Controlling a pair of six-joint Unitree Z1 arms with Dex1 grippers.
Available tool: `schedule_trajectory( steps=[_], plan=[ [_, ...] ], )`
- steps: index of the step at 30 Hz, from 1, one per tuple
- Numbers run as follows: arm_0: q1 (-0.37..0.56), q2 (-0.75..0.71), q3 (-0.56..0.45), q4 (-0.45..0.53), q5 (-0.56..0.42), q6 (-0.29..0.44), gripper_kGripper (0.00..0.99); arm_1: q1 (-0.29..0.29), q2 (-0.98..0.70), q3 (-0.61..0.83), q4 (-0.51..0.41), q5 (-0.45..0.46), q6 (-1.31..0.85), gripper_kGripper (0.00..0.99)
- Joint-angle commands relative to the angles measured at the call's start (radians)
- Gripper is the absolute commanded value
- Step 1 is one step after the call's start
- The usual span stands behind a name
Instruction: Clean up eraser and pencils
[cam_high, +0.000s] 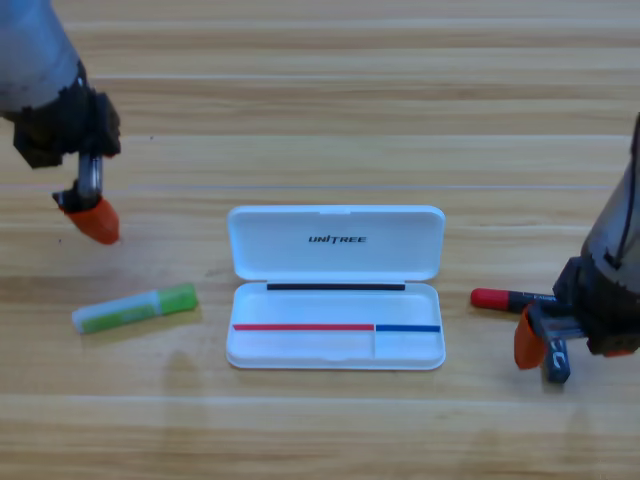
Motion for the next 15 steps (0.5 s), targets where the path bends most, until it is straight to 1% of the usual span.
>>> schedule_trajectory(
  steps=[1,6,7,9,13,14,15],
  plan=[
    [0.014,0.083,0.035,0.003,-0.025,-0.052,0.934,-0.052,0.097,0.035,-0.049,0.025,0.031,0.836],
    [0.014,0.1,0.064,-0.017,-0.039,-0.086,0.934,-0.072,0.131,0.04,-0.081,0.025,0.036,0.822],
    [0.014,0.1,0.081,-0.031,-0.04,-0.092,0.934,-0.077,0.137,0.041,-0.092,0.024,0.037,0.819],
    [0.014,0.1,0.116,-0.063,-0.046,-0.098,0.934,-0.083,0.144,0.047,-0.118,0.024,0.037,0.765],
    [0.014,0.1,0.192,-0.139,-0.051,-0.103,0.934,-0.089,0.161,0.049,-0.137,0.028,0.037,0.755],
    [0.015,0.1,0.21,-0.159,-0.053,-0.103,0.933,-0.091,0.164,0.05,-0.137,0.03,0.037,0.696],
    [0.014,0.1,0.227,-0.178,-0.054,-0.103,0.933,-0.091,0.167,0.05,-0.137,0.03,0.033,0.584]
  ],
)
